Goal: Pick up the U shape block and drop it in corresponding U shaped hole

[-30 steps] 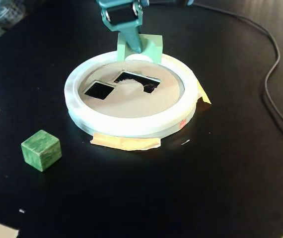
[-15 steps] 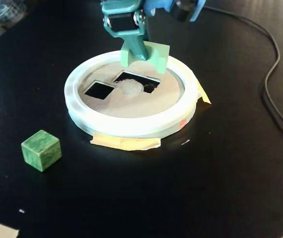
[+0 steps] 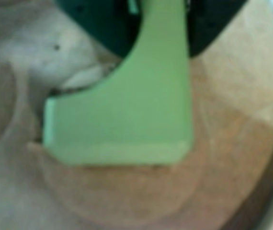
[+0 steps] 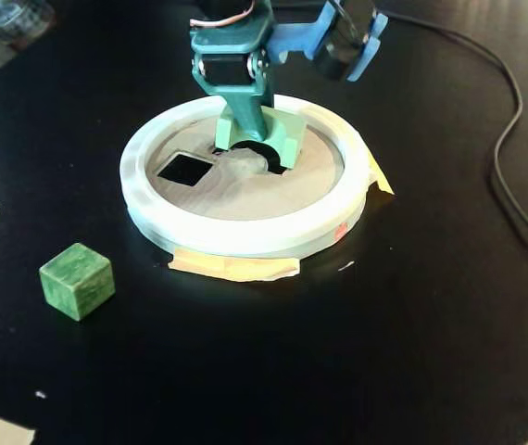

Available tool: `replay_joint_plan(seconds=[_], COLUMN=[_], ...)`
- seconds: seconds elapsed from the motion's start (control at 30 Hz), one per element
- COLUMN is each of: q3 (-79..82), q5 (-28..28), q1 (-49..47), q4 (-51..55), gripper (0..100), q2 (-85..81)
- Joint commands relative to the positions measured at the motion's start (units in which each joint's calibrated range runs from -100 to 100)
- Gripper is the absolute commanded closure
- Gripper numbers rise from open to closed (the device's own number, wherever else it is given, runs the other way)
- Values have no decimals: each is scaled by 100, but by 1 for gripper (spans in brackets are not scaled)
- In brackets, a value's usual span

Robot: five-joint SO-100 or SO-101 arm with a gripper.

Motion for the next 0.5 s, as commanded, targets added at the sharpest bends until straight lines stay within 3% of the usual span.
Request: replay_joint_plan(seconds=[0.0, 0.3, 0.37, 0.47], q3=[102, 221, 184, 175], q5=[-225, -254, -244, -239], q1=[-264, -301, -301, -314], q4=[-108, -169, -219, -219], gripper=[98, 95, 88, 68], q2=[-151, -222, -222, -222])
